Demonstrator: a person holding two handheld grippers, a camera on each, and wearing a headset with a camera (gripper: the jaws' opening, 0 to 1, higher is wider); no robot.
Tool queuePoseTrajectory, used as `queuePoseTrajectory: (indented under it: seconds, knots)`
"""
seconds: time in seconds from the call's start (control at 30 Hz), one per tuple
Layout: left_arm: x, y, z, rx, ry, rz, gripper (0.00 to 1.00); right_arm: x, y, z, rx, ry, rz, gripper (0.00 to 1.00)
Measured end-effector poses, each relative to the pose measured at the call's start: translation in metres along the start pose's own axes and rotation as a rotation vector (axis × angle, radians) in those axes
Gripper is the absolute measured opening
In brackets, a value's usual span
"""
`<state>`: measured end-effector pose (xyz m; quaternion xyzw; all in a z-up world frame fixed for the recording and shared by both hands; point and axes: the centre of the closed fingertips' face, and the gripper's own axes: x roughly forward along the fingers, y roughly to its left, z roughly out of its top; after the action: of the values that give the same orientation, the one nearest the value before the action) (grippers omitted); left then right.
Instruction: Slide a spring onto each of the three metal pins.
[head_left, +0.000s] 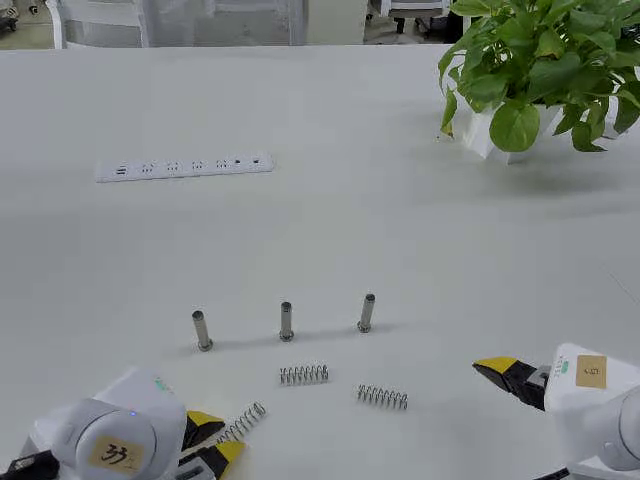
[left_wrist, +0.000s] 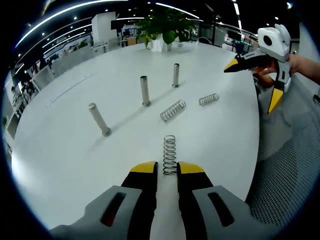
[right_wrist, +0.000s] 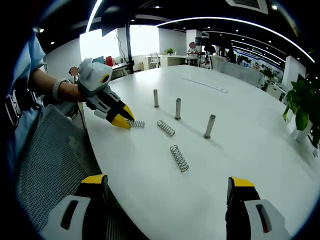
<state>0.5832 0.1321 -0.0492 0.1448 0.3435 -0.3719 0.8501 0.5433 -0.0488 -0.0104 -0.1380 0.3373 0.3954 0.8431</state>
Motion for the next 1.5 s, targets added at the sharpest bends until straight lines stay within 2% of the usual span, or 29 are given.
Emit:
queuePoseTrajectory:
  seconds: [0.27, 0.47, 0.67, 0.8, 1.1, 1.2, 1.3, 1.5]
  knots:
    - [0.0, 0.002, -0.001, 0.004, 0.018, -0.004, 0.07, 0.002, 0.002, 0.0, -0.005, 0.005, 0.007, 0.99]
    - [0.0, 0.004, 0.0, -0.024, 0.032, -0.009, 0.07, 0.003, 0.002, 0.001, -0.007, 0.004, 0.011, 0.99]
    - [0.0, 0.004, 0.0, -0.064, 0.02, -0.02, 0.07, 0.004, 0.003, 0.003, -0.009, 0.001, 0.013, 0.99]
    - [-0.001, 0.002, 0.001, -0.069, 0.008, -0.03, 0.07, 0.004, 0.003, 0.003, -0.008, 0.001, 0.015, 0.99]
    - [-0.006, -0.006, 0.021, -0.045, -0.048, -0.079, 0.07, 0.006, 0.006, 0.008, 0.017, -0.019, 0.028, 0.99]
    - [-0.008, -0.013, 0.03, -0.01, -0.076, -0.117, 0.07, 0.006, 0.007, 0.011, 0.027, -0.031, 0.035, 0.98]
    - [-0.01, -0.02, 0.036, 0.001, -0.095, -0.152, 0.07, 0.006, 0.008, 0.015, 0.036, -0.043, 0.047, 0.98]
    - [-0.015, -0.034, 0.048, 0.042, -0.139, -0.221, 0.07, 0.005, 0.011, 0.03, 0.067, -0.092, 0.078, 0.95]
